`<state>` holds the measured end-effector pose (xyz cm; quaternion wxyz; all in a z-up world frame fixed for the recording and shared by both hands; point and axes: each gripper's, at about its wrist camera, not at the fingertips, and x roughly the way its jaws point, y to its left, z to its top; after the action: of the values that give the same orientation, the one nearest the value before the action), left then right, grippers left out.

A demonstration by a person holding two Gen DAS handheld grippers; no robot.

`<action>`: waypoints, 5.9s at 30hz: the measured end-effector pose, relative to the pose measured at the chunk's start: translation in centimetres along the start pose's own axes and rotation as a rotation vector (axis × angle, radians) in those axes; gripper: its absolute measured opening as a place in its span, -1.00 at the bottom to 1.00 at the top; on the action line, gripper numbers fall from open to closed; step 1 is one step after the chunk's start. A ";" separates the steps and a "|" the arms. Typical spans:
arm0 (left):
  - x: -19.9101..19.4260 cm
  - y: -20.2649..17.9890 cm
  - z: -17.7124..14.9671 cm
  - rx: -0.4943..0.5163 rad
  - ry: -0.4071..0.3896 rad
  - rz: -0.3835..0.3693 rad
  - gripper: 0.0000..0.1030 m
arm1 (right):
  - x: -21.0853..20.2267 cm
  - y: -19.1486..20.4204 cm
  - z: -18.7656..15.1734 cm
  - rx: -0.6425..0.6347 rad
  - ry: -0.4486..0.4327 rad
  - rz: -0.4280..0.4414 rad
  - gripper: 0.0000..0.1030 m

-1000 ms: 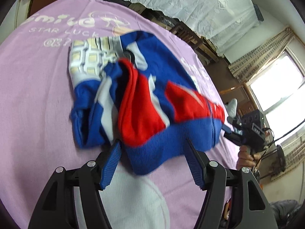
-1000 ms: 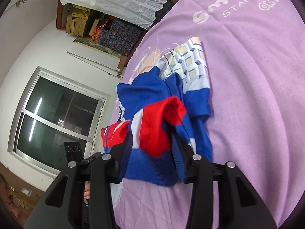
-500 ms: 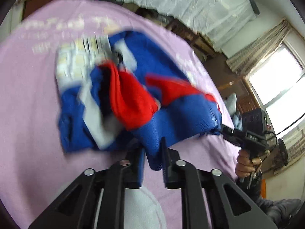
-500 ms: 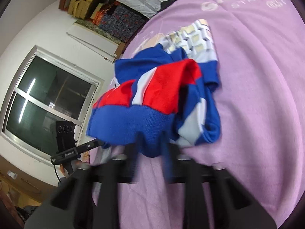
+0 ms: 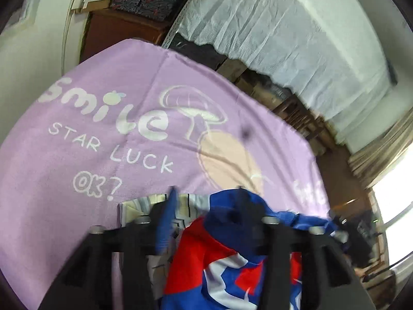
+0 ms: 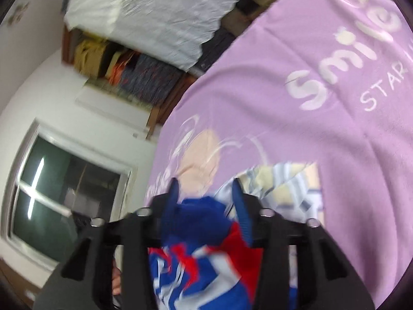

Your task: Fold large clothes

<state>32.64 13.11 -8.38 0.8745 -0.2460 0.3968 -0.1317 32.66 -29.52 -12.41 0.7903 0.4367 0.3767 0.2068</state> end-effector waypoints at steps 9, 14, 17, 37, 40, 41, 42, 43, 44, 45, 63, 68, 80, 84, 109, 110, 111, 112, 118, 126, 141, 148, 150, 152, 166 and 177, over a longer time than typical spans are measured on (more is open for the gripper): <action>-0.1 0.5 -0.4 0.052 0.012 -0.053 0.58 | -1.4 -0.2 0.1 -0.107 -0.005 0.004 0.00; 1.7 0.2 -1.0 0.096 0.087 -0.180 0.58 | -2.3 0.2 -0.2 -0.178 -0.007 -0.014 0.05; 2.6 -1.1 -1.6 0.164 0.117 -0.203 0.58 | -2.5 0.7 -0.9 -0.274 0.018 -0.039 0.10; 5.8 0.0 -1.7 0.114 0.135 -0.089 -0.21 | 2.1 1.8 -2.7 -0.437 0.087 -0.150 -0.13; 4.0 -0.3 -1.6 0.127 0.085 -0.066 -0.48 | 3.3 2.1 -2.5 -0.414 0.068 -0.195 -0.70; 3.4 -0.6 -1.6 0.140 0.062 -0.047 -0.48 | 3.2 2.5 -2.2 -0.393 0.050 -0.155 -0.72; 2.8 -0.9 -1.6 0.160 0.038 -0.019 -0.48 | 3.1 3.0 -1.9 -0.390 0.036 -0.132 -0.72; 2.8 -1.0 -1.6 0.172 0.032 0.000 -0.48 | 3.1 3.4 -1.8 -0.397 0.028 -0.126 -0.72; 3.1 -1.0 -1.6 0.179 0.039 0.015 -0.47 | 3.3 4.1 -1.8 -0.413 0.019 -0.130 -0.72; 4.1 -0.9 -1.8 0.182 0.064 0.051 -0.40 | 3.7 4.7 -1.8 -0.439 0.008 -0.162 -0.72; 0.1 -0.3 -1.5 0.143 -0.045 0.158 0.22 | 4.4 -0.8 -1.0 -0.250 0.002 -0.269 -0.28; -0.5 -4.4 -3.9 0.272 -0.014 0.054 0.23 | 1.8 2.6 -1.9 -0.331 -0.071 -0.222 -0.58; 6.4 -4.8 -7.1 0.376 0.149 0.135 0.36 | 7.3 6.2 -9.0 -0.447 0.170 -0.114 -0.76; 6.9 -4.6 -7.1 0.393 0.147 0.159 0.46 | 8.3 2.5 -7.2 -0.283 0.238 -0.056 -1.00; -1.8 -4.2 -9.2 0.290 0.029 0.171 0.33 | -7.0 -2.6 -7.8 -0.016 -0.141 -0.117 -0.43; -2.0 -4.9 -9.5 0.308 0.023 0.161 0.34 | -7.9 -1.8 -8.6 -0.042 -0.162 -0.091 -0.36; -2.1 -5.8 -10.0 0.339 0.020 0.152 0.36 | -8.4 -1.4 -9.4 -0.056 -0.164 -0.071 -0.35; -1.9 -6.5 -10.5 0.367 0.028 0.150 0.38 | -8.6 -0.8 -10.2 -0.066 -0.158 -0.056 -0.34; 2.2 -6.3 -12.0 0.419 0.147 0.250 0.42 | -7.1 1.7 -13.8 -0.108 -0.056 -0.028 -0.15; 2.4 -7.5 -13.1 0.514 0.115 0.325 0.48 | -6.5 0.0 -16.4 -0.074 0.014 -0.070 -0.02; 3.6 -9.2 -12.3 0.592 0.062 0.346 0.48 | -6.1 -2.0 -16.6 0.042 -0.059 -0.214 -0.01; 4.2 -8.5 -12.6 0.579 0.080 0.382 0.51 | -4.6 -1.7 -15.1 0.072 -0.139 -0.270 -0.01; 4.2 -8.5 -12.7 0.582 0.077 0.387 0.52 | -4.3 -1.6 -14.7 0.080 -0.158 -0.274 -0.01; 4.2 -8.5 -12.6 0.577 0.078 0.391 0.55 | -4.1 -1.7 -14.4 0.086 -0.175 -0.270 -0.02; 4.5 -5.4 -9.5 0.428 0.126 0.372 0.70 | -3.5 -1.5 -14.3 0.046 -0.247 -0.315 -0.13; 0.3 -2.8 -6.6 0.247 0.104 0.192 0.66 | -3.1 2.6 -14.2 -0.124 -0.327 -0.358 -0.86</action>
<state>27.70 8.45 -10.79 0.8849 -0.0905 0.4440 -0.1080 19.68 -22.58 -13.73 0.8901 0.3413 0.3017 0.0129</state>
